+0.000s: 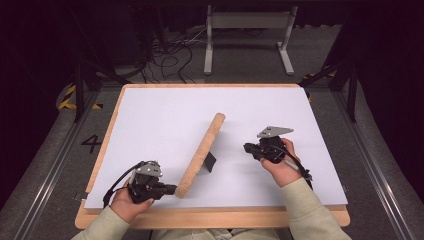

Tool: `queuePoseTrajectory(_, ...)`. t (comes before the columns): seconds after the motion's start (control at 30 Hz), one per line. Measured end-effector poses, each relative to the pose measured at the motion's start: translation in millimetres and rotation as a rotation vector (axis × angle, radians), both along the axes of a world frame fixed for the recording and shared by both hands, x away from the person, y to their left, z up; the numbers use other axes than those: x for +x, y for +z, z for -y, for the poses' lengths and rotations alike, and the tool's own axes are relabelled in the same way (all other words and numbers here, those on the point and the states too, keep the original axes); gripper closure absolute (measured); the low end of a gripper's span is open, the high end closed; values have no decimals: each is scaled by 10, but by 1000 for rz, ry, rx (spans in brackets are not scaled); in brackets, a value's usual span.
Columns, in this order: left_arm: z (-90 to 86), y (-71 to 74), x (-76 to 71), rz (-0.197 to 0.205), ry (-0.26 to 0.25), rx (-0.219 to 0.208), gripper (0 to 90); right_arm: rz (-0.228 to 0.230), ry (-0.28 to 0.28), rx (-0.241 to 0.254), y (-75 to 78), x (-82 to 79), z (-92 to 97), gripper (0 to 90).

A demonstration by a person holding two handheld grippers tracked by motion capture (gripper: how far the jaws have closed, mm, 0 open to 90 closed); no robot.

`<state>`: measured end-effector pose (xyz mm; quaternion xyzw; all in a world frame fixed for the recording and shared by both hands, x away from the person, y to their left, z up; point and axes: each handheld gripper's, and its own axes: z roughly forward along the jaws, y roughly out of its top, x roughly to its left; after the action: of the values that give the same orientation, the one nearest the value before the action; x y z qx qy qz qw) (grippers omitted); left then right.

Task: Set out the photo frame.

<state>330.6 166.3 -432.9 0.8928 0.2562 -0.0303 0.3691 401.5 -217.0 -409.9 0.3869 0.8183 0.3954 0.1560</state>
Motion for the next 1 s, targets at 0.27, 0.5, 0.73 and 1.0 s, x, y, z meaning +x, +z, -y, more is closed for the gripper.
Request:
queuePoseTrajectory(0.27, 152, -10, -34, 0, -44, -8, 900, -33, 27, 10, 101, -89, 14, 837)
queuePoseTrajectory(0.5, 327, -21, -50, 6, -77, -10, 900, -1, 16, -34, 184, -151, 48, 732)
queuePoseTrajectory(0.73, 489, -43, -14, -9, -106, -26, 900, -15, 32, -21, 257, -196, 56, 699)
queuePoseTrajectory(1.0, 706, -58, 25, -21, -140, -41, 900, -56, 102, 109, 337, -255, 147, 747)
